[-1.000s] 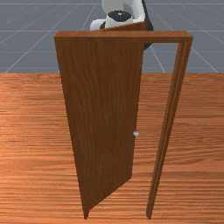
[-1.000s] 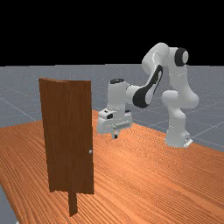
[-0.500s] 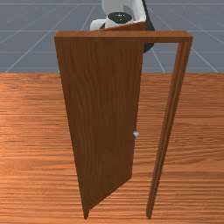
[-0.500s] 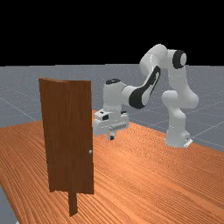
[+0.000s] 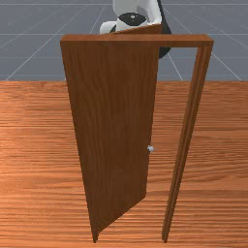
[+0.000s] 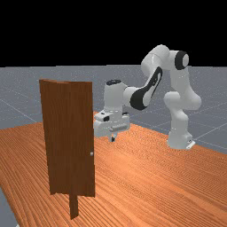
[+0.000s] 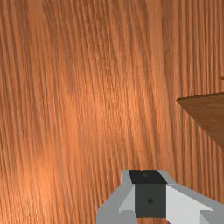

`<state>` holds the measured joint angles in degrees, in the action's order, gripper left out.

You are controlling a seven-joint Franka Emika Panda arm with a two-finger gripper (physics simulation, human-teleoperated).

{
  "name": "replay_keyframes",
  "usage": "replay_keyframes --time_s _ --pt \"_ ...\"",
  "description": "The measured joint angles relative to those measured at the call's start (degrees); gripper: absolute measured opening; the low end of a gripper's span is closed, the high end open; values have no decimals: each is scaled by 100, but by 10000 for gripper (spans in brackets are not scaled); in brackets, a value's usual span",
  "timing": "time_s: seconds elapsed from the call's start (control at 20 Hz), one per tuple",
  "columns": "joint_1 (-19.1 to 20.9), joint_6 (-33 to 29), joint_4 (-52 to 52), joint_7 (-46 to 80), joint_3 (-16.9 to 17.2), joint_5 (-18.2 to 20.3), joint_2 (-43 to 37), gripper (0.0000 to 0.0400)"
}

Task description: Close the door

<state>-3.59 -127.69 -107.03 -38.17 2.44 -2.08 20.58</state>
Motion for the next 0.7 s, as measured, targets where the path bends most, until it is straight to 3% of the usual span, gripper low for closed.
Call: replay_keyframes --time_s 0.45,0.55,0.7 --pt "-1 14 57 5 2 -5 17 0" --pt "539 87 407 -1170 155 181 241 0" --pt "1800 601 1927 -2801 429 490 1186 0"
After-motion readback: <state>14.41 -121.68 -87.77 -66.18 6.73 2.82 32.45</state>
